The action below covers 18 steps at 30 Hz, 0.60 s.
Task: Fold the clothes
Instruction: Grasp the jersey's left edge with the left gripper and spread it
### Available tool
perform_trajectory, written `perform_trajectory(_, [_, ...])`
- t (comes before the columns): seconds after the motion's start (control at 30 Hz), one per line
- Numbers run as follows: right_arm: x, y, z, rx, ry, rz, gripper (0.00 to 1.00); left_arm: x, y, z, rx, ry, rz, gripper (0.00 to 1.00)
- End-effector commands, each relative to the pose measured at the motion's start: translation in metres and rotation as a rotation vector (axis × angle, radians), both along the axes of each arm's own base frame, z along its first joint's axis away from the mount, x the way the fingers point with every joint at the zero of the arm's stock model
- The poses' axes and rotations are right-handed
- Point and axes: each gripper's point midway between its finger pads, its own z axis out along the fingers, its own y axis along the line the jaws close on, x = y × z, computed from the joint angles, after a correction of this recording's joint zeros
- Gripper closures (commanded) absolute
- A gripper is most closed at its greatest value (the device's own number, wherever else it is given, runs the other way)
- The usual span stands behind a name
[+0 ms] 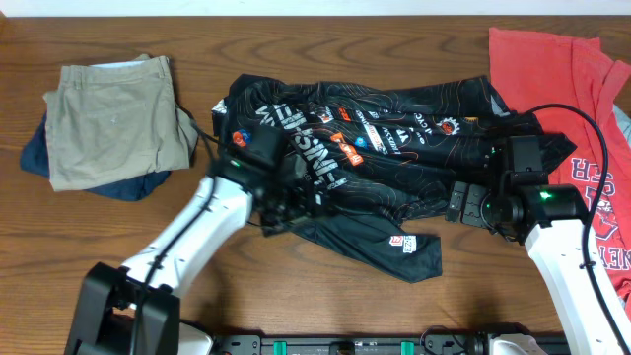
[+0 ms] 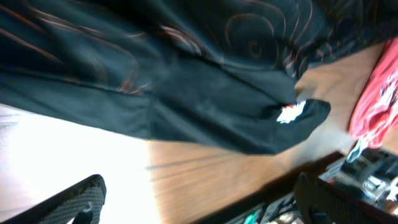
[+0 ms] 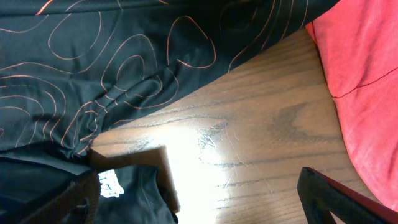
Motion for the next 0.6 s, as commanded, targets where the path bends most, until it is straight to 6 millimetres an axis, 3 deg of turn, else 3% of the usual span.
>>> perform_trajectory(0.0, [-0.001, -0.007, 0.002, -0.006, -0.007, -0.038, 0.01, -0.018, -0.011, -0.022, 0.059, 0.124, 0.14, 0.03])
perform_trajectory(0.33, [-0.006, -0.008, 0.001, -0.007, 0.013, -0.037, 0.01, -0.023, -0.035, -0.048, 0.202, -0.024, 0.155, 0.02])
perform_trajectory(0.57, [-0.009, -0.008, 0.0, -0.008, 0.026, -0.037, 0.01, -0.035, -0.044, -0.074, 0.271, 0.034, 0.216, 0.02])
